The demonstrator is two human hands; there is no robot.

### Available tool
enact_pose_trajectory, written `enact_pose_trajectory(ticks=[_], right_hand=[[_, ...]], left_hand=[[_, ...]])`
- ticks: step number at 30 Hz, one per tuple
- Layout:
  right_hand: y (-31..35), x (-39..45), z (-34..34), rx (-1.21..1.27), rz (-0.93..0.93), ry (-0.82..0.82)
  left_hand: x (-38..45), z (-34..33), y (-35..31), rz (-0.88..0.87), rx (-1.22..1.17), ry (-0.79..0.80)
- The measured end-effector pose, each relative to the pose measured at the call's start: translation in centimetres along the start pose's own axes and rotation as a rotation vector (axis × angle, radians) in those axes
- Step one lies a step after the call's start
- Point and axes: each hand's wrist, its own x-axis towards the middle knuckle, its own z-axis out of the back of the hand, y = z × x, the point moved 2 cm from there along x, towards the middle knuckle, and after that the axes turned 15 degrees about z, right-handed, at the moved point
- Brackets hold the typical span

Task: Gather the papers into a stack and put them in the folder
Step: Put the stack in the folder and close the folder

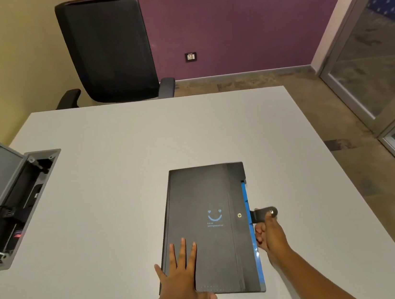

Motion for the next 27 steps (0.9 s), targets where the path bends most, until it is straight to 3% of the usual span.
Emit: enact_pose_trajectory(ticks=[4, 8, 11, 15, 17, 21, 27], right_hand=[[0.8, 0.6, 0.2, 0.134, -0.051, 0.059], [0.6, 0.0, -0.1, -0.290, 0.096, 0.153], [0.5, 0.0, -0.2, -0.366, 0.153, 0.181], [1.3, 0.2, 0.1, -0.170, 0.016, 0.120], [1.4, 0.3, 0.3, -0.082, -0.070, 0.174], [1.2, 0.2, 0.7, -0.082, -0.158, 0.292], [1.7, 0.1, -0.6, -0.266, -0.281, 0.201]], left_hand=[[0.0, 0.2, 0.1, -0.037, 0.043, -0.061], [0.1, -0.5, 0.4, -0.071, 0.069, -0.096], [0.1, -0.6, 0.5, -0.083, 0.075, -0.102], [0.0, -0.7, 0.4, -0.101, 0.076, -0.105], [0.0, -0.8, 0.5, -0.101, 0.075, -0.110], [0.1, -0.7, 0.4, -0.107, 0.077, -0.115], [0.1, -0.9, 0.3, -0.102, 0.076, -0.114]])
